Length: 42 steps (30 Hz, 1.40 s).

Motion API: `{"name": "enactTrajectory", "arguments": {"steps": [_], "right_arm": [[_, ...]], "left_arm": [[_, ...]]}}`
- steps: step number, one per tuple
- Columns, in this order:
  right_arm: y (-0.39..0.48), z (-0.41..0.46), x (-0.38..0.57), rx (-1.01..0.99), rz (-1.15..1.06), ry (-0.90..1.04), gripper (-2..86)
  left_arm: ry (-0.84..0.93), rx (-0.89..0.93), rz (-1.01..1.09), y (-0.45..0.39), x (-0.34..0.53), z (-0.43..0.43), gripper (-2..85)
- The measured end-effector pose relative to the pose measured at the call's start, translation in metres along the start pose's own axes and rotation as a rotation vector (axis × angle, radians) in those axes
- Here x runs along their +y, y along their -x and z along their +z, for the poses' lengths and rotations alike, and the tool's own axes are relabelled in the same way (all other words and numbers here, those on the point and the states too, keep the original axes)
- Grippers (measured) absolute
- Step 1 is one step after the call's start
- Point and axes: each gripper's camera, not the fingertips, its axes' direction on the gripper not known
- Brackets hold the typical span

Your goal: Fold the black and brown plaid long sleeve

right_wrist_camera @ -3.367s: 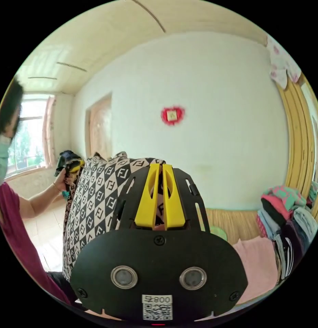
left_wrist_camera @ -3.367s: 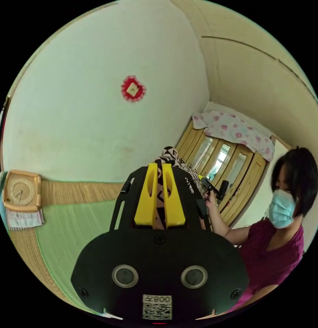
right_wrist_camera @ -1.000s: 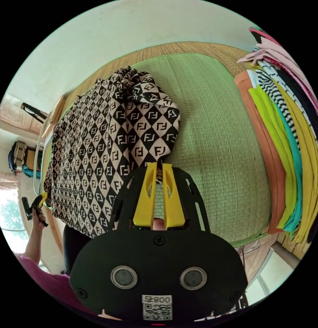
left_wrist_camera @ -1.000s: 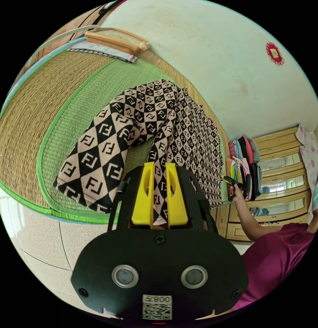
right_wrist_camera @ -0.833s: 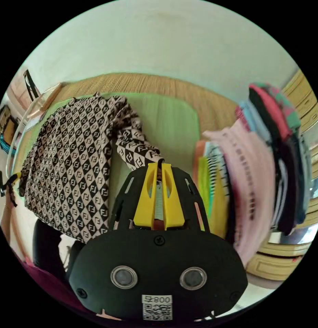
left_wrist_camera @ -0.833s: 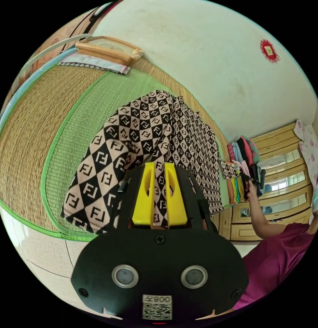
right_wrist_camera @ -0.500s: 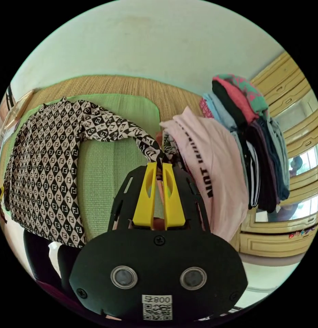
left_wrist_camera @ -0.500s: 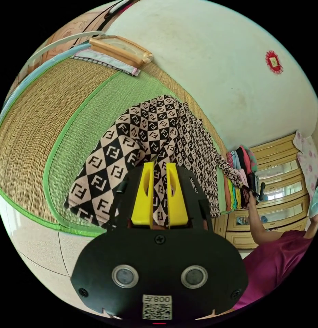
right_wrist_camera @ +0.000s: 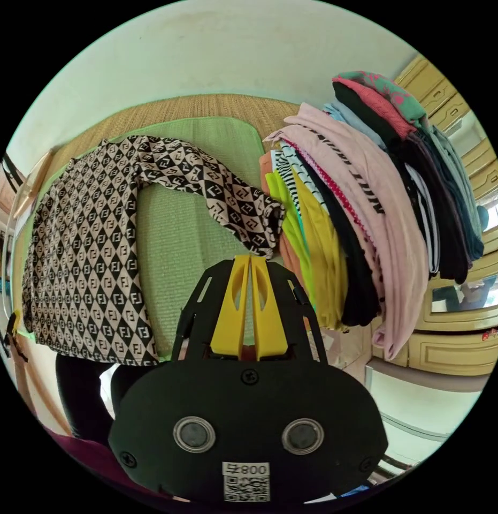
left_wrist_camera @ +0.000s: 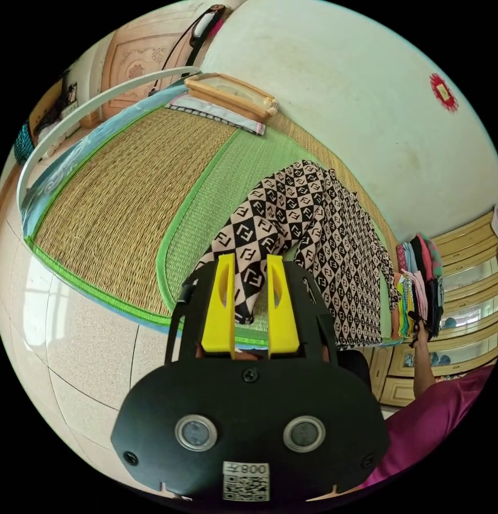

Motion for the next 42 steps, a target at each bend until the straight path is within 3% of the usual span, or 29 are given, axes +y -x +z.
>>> {"name": "enactTrajectory", "arguments": {"steps": [5, 9, 12, 14, 17, 19, 21, 26, 38, 42], "right_arm": [[0.037, 0.018, 0.022, -0.267, -0.071, 0.037, -0.4], [0.077, 0.030, 0.034, -0.432, -0.171, 0.057, -0.2], [0.093, 0.038, 0.039, -0.583, -0.205, 0.070, 0.0], [0.102, 0.047, 0.043, -0.591, -0.219, 0.096, 0.0], [0.110, 0.057, 0.051, -0.555, -0.239, 0.126, 0.0], [0.112, 0.063, 0.059, -0.519, -0.246, 0.143, 0.1], [0.112, 0.068, 0.065, -0.496, -0.241, 0.155, 0.0], [0.111, 0.090, 0.078, -0.472, -0.234, 0.209, -0.1], [0.100, 0.089, 0.099, -0.491, -0.248, 0.205, 0.1], [0.090, 0.088, 0.100, -0.507, -0.208, 0.215, 0.0]], "left_arm": [[0.187, -0.112, 0.014, 0.000, -0.021, 0.028, 3.1], [0.076, -0.325, 0.071, -0.008, -0.063, -0.024, 2.0], [-0.061, -0.303, 0.040, 0.003, -0.092, -0.074, 3.0], [-0.123, -0.309, 0.025, 0.002, -0.099, -0.092, 4.3], [-0.132, -0.166, 0.080, -0.015, -0.087, -0.087, 6.8], [-0.059, -0.009, 0.124, -0.031, -0.072, -0.063, 7.7], [0.121, 0.104, 0.181, -0.055, -0.048, -0.014, 8.1], [0.321, 0.125, 0.171, -0.072, -0.022, 0.041, 5.1], [0.336, 0.131, 0.141, -0.089, -0.015, 0.005, 2.8], [0.243, 0.167, 0.120, -0.107, -0.027, -0.015, 3.6]]}}
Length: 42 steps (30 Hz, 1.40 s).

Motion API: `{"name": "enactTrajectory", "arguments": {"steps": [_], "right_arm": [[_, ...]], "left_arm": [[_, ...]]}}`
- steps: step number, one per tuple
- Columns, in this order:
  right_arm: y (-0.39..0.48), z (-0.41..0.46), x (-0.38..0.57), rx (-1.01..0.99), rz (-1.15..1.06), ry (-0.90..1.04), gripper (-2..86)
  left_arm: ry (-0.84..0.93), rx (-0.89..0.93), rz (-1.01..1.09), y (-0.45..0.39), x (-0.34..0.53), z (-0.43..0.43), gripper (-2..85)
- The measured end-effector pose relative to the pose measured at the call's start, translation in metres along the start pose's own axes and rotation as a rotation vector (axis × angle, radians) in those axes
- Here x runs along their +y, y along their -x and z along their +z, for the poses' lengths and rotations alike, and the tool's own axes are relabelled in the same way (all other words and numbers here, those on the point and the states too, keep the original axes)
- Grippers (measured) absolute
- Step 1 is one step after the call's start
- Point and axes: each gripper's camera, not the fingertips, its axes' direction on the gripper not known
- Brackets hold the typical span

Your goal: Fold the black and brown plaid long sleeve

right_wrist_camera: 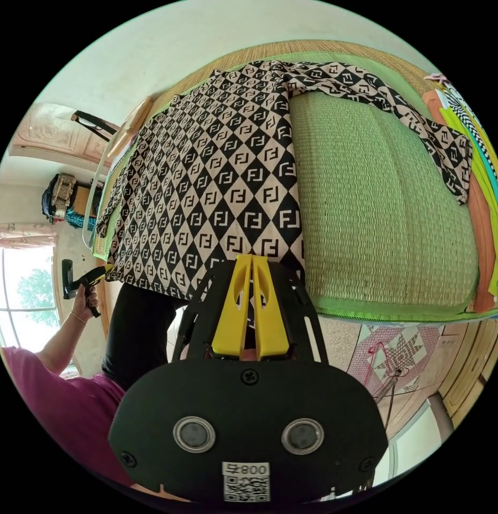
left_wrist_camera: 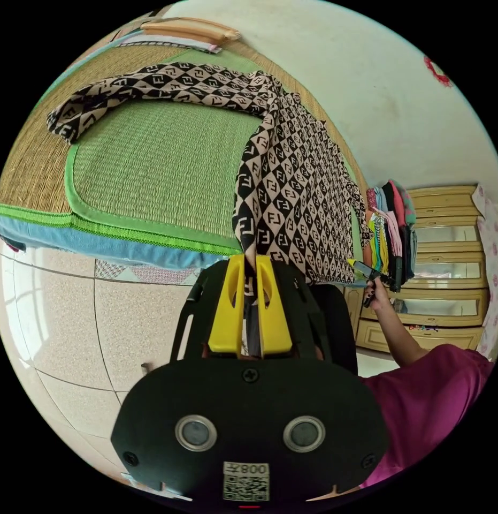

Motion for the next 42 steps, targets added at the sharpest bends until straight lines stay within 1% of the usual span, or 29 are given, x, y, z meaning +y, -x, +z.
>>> {"name": "enactTrajectory", "arguments": {"steps": [4, 6, 10, 14, 19, 21, 22, 24, 25, 26, 28, 29, 31, 34, 36, 38, 42], "right_arm": [[0.004, -0.012, 0.008, 0.030, 0.009, -0.029, 0.0], [0.004, -0.018, 0.012, 0.029, 0.015, -0.049, 0.0], [0.009, -0.034, 0.004, 0.023, -0.002, -0.097, 0.0], [0.016, -0.050, -0.034, 0.050, -0.057, -0.135, 0.0], [0.026, -0.068, -0.121, 0.104, -0.146, -0.197, 0.0], [0.026, -0.067, -0.151, 0.124, -0.159, -0.202, 0.0], [0.024, -0.064, -0.169, 0.131, -0.160, -0.200, 0.0], [0.020, -0.057, -0.191, 0.146, -0.160, -0.196, 0.0], [0.016, -0.050, -0.202, 0.162, -0.155, -0.187, 0.0], [0.013, -0.045, -0.207, 0.168, -0.152, -0.181, 0.0], [0.002, -0.024, -0.217, 0.171, -0.136, -0.143, 0.0], [-0.001, -0.019, -0.218, 0.167, -0.131, -0.131, 0.0], [-0.007, -0.017, -0.207, 0.132, -0.118, -0.185, 0.1], [-0.011, -0.019, -0.194, 0.109, -0.126, -0.217, 0.1], [-0.017, -0.025, -0.190, 0.087, -0.122, -0.217, 0.2], [-0.026, -0.036, -0.181, 0.050, -0.116, -0.231, 0.3], [-0.069, -0.088, -0.120, 0.039, -0.021, -0.403, 1.0]], "left_arm": [[-0.069, -0.064, 0.072, -0.037, -0.017, -0.021, 3.4], [-0.142, -0.101, 0.121, -0.066, -0.034, -0.034, 2.9], [-0.190, -0.085, 0.193, -0.108, -0.073, -0.037, 2.3], [-0.172, -0.071, 0.261, -0.156, -0.144, -0.015, 1.4], [-0.134, -0.127, 0.296, -0.212, -0.238, 0.025, 0.4], [-0.079, -0.198, 0.305, -0.238, -0.282, 0.049, 0.2], [-0.072, -0.229, 0.310, -0.244, -0.291, 0.055, 0.2], [-0.043, -0.364, 0.326, -0.264, -0.320, 0.072, 0.1], [-0.036, -0.393, 0.322, -0.266, -0.325, 0.075, 0.1], [-0.016, -0.418, 0.325, -0.268, -0.333, 0.080, 0.1], [-0.018, -0.390, 0.340, -0.272, -0.339, 0.080, 0.0], [-0.021, -0.407, 0.346, -0.277, -0.342, 0.077, 0.0], [-0.026, -0.452, 0.357, -0.285, -0.346, 0.073, 0.0], [-0.031, -0.427, 0.331, -0.293, -0.354, 0.071, 0.1], [-0.048, -0.362, 0.282, -0.306, -0.365, 0.071, 0.2], [-0.079, -0.320, 0.283, -0.324, -0.370, 0.069, 0.3], [-0.103, -0.159, 0.396, -0.388, -0.377, 0.077, 1.3]]}}
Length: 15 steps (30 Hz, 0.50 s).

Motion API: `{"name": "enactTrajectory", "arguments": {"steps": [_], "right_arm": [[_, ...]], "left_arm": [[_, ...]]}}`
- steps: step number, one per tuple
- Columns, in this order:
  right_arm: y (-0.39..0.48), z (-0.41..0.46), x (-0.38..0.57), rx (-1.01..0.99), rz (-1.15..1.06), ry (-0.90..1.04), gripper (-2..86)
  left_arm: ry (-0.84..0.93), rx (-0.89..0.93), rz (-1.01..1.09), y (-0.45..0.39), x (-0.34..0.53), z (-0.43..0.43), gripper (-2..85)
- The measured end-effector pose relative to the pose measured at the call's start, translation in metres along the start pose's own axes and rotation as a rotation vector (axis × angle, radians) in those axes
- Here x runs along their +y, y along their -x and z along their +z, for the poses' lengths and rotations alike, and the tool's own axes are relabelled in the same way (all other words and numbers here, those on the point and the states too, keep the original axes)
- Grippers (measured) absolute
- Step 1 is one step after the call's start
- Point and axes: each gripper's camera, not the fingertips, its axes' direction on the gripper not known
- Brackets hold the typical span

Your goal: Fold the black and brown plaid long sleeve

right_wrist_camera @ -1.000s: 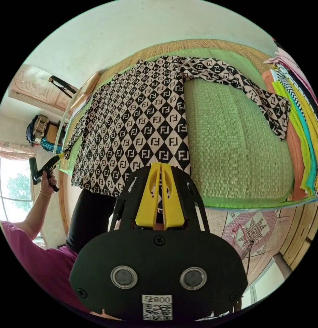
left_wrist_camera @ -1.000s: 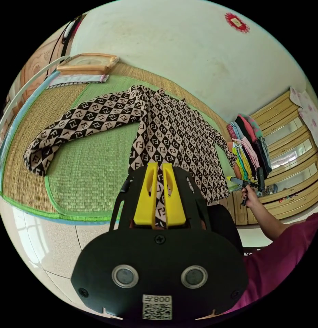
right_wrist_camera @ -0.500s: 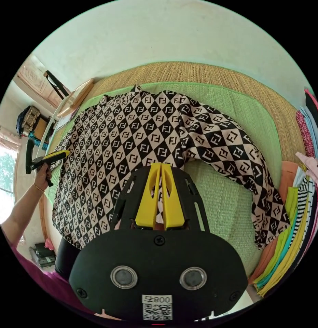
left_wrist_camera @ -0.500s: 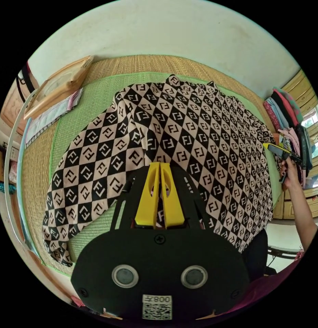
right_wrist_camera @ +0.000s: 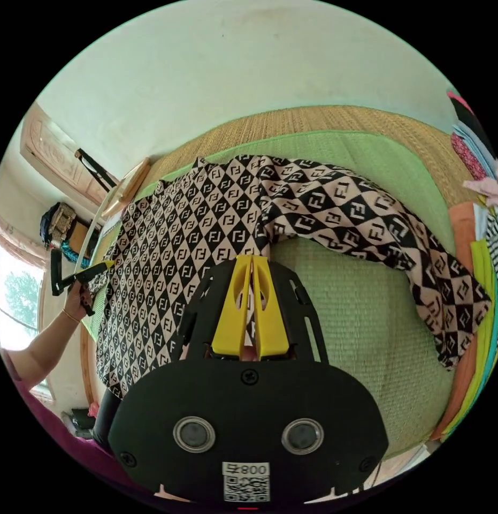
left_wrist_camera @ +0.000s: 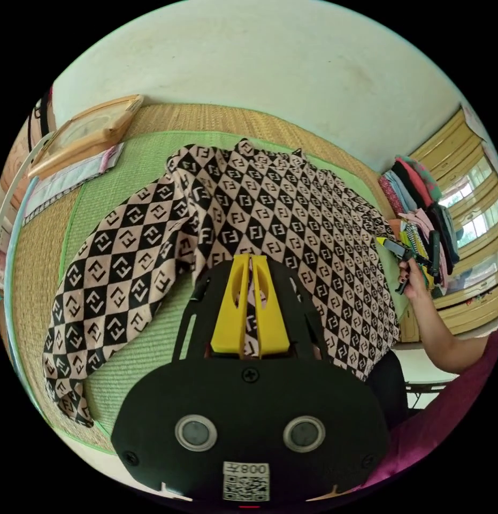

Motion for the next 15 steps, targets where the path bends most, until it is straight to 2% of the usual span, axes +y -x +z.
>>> {"name": "enactTrajectory", "arguments": {"steps": [7, 10, 15], "right_arm": [[-0.130, -0.135, 0.106, 0.350, 0.337, -0.186, 6.3], [-0.175, -0.153, 0.137, 0.367, 0.453, -0.192, 6.9], [-0.203, -0.158, 0.150, 0.399, 0.517, -0.214, 6.8]], "left_arm": [[0.071, 0.169, 0.209, -0.112, -0.059, 0.048, 2.5], [0.118, 0.243, 0.294, -0.166, -0.091, 0.081, 2.7], [0.163, 0.372, 0.381, -0.253, -0.141, 0.129, 2.9]]}}
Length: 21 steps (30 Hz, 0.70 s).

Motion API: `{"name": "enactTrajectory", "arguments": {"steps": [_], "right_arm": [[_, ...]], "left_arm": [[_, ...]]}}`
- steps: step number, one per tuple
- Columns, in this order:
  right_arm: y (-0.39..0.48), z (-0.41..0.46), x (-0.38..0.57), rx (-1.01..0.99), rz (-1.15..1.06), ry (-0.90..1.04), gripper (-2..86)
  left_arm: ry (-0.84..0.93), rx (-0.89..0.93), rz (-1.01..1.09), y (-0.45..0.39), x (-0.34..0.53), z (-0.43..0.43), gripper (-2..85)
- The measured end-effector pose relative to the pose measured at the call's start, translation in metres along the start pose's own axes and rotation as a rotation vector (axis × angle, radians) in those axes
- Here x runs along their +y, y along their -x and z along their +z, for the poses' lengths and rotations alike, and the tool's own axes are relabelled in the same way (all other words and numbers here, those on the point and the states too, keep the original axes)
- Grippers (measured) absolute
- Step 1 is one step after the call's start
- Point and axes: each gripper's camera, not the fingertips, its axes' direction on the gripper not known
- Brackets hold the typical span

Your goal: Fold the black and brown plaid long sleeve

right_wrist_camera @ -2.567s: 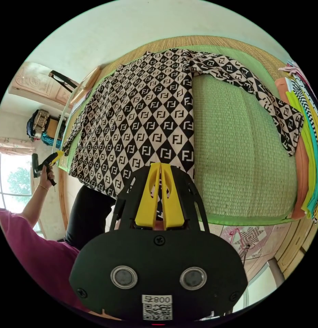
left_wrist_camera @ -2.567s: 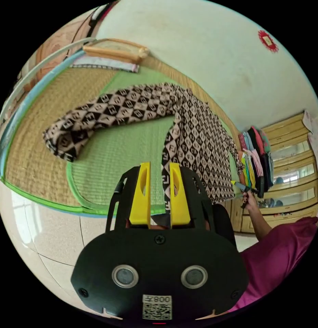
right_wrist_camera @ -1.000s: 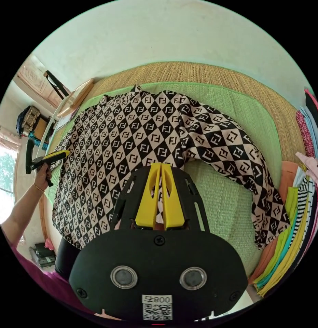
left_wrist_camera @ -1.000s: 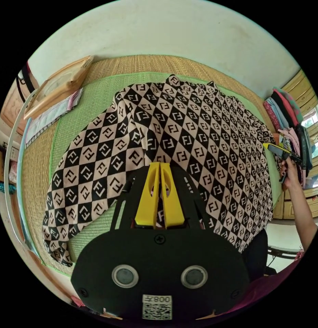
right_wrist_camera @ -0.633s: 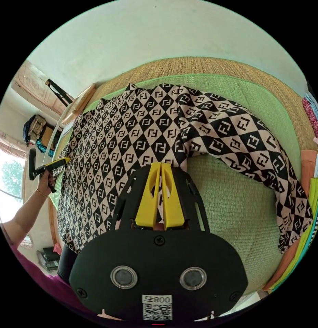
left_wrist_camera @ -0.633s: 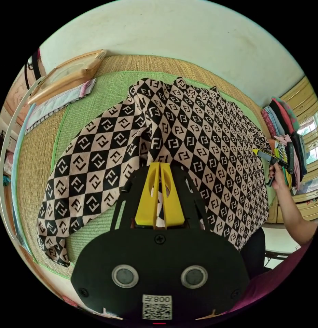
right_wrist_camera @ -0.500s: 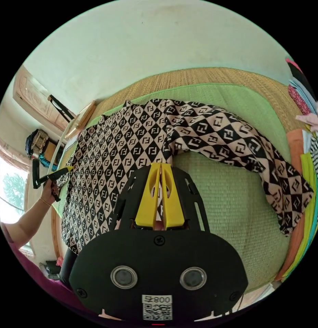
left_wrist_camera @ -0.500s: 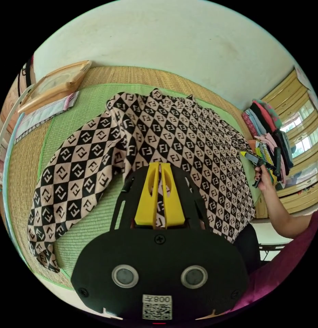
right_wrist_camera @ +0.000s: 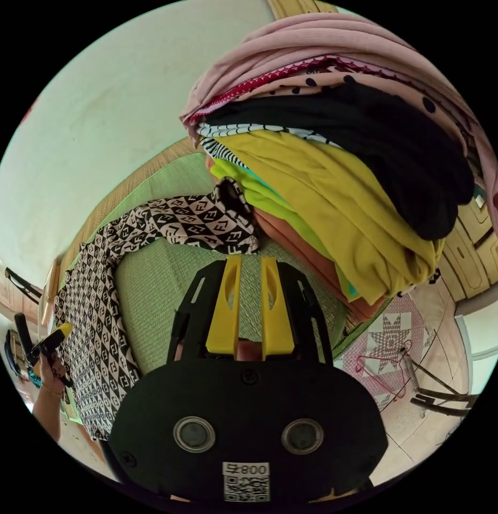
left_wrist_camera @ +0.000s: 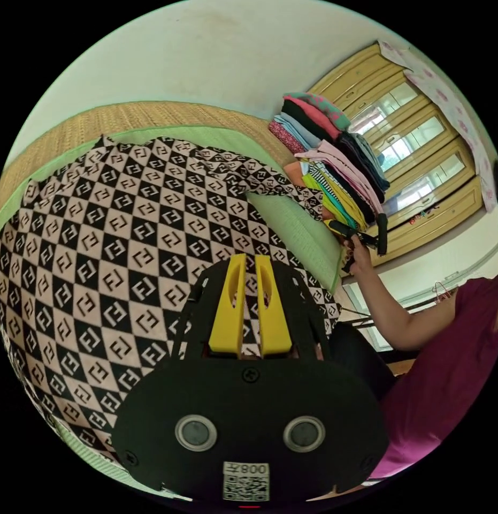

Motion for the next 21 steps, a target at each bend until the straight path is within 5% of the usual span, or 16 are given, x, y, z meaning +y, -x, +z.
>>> {"name": "enactTrajectory", "arguments": {"steps": [21], "right_arm": [[-0.046, 0.013, -0.034, -0.156, 0.046, 0.011, 2.1]], "left_arm": [[0.083, 0.170, 0.065, -0.037, -0.144, 0.109, 3.8]]}}
